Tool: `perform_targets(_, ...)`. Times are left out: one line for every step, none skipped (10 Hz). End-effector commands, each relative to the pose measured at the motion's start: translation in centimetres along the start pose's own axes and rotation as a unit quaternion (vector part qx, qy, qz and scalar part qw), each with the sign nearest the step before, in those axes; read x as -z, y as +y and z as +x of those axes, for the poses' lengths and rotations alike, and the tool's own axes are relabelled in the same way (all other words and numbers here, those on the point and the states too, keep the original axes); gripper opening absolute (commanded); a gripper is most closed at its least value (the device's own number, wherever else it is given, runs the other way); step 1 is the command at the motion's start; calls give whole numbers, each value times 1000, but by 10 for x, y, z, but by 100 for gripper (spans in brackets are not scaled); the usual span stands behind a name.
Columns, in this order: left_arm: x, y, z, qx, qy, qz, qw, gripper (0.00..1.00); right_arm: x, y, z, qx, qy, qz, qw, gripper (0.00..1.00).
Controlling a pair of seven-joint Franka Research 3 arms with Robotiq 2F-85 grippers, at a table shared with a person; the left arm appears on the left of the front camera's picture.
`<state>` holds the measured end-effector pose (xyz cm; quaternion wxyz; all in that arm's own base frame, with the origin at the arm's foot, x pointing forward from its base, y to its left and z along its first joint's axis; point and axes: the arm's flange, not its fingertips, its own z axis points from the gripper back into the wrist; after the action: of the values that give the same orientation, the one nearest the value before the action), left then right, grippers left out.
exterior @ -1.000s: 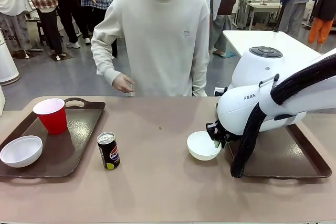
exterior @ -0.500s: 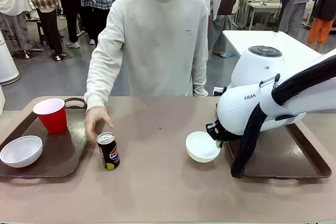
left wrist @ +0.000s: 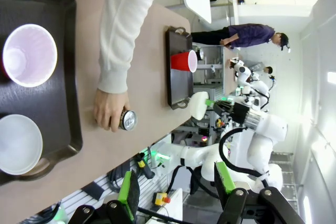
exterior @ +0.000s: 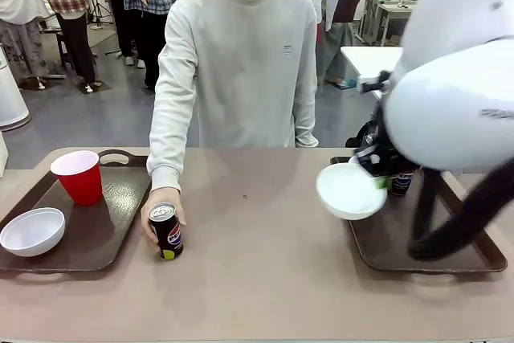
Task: Prepare tableware on both trays.
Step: Pick up a Picnic Bowl from the table and place it on a Handle tray.
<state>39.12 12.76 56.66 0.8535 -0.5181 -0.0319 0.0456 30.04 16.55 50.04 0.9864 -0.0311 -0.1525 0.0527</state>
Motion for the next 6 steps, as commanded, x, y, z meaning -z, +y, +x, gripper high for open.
perform_targets(0,-4,-2,-8,-1,-9,1000,76,4,-63,-6,10,35,-44,998,0)
perform_targets(0,-4,-2,-8,-1,-9,1000,76,16,-91,-2,26,69,-52,996,0)
perform_targets(0,-4,-2,-8,-1,-9,1000,76,31,-112,-1,27,95,-59,993,0)
perform_targets(0,-4,-2,-8,-1,-9,1000,76,47,-129,3,34,99,-103,989,0)
perform_targets(0,-4,-2,-8,-1,-9,1000,76,3,-96,-3,35,64,-54,996,0)
perform_targets(0,-4,-2,-8,-1,-9,1000,76,3,-96,-3,35,64,-54,996,0)
